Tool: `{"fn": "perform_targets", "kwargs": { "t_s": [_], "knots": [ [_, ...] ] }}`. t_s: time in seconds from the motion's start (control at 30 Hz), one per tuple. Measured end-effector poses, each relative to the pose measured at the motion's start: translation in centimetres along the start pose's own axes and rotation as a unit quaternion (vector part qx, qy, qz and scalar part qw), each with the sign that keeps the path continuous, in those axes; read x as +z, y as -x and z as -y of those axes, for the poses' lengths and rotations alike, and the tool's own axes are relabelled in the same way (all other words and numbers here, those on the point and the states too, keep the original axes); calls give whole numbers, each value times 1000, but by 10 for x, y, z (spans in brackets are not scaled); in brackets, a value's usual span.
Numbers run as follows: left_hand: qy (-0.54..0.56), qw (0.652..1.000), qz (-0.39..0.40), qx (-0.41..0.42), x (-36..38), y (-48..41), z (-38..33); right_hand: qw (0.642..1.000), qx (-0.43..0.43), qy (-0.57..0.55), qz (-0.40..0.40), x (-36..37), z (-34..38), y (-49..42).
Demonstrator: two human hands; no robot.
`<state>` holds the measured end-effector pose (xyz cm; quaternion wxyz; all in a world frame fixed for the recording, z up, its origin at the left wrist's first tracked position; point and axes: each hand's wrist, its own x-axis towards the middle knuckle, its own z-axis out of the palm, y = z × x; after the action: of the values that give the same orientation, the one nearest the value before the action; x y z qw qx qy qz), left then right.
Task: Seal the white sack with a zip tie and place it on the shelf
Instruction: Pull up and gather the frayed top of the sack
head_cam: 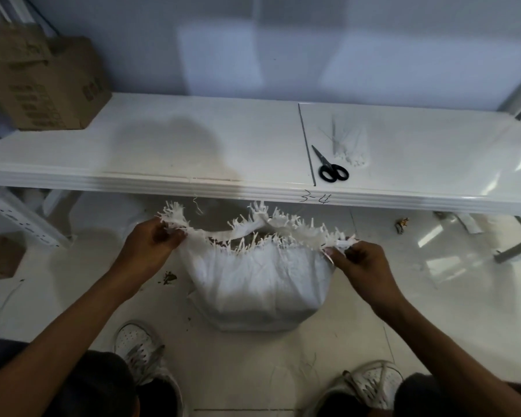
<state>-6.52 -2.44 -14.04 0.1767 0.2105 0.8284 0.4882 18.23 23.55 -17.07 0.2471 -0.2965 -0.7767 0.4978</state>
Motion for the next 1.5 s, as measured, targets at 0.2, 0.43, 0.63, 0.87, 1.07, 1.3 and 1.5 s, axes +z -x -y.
{"fn": "perform_targets", "kwargs": {
  "t_s": [0.2, 0.43, 0.63, 0.87, 1.07, 1.3, 1.5],
  "knots": [
    [15, 1000, -13, 5, -3, -2, 5, 999, 21, -32, -15, -1, 4, -1],
    [70, 997, -29, -14, 3, -7, 13, 998, 36, -29, -36, -4, -2, -3],
    [179, 983, -24, -33, 19, -7, 18, 996, 57, -34, -51, -16, -8, -4],
    [228, 973, -17, -23, 24, -17, 23, 994, 75, -55, -59, -14, -12, -9],
    [233, 968, -83, -47, 16, -17, 38, 992, 88, -18, -93, -15, -17, -6],
    [246, 966, -45, -68, 17, -15, 36, 989, 96, -44, -98, -16, -24, -2],
    [245, 966, -49, -71, 21, -19, 34, 985, 101, -95, -105, -9, -19, -3]
  ]
}}
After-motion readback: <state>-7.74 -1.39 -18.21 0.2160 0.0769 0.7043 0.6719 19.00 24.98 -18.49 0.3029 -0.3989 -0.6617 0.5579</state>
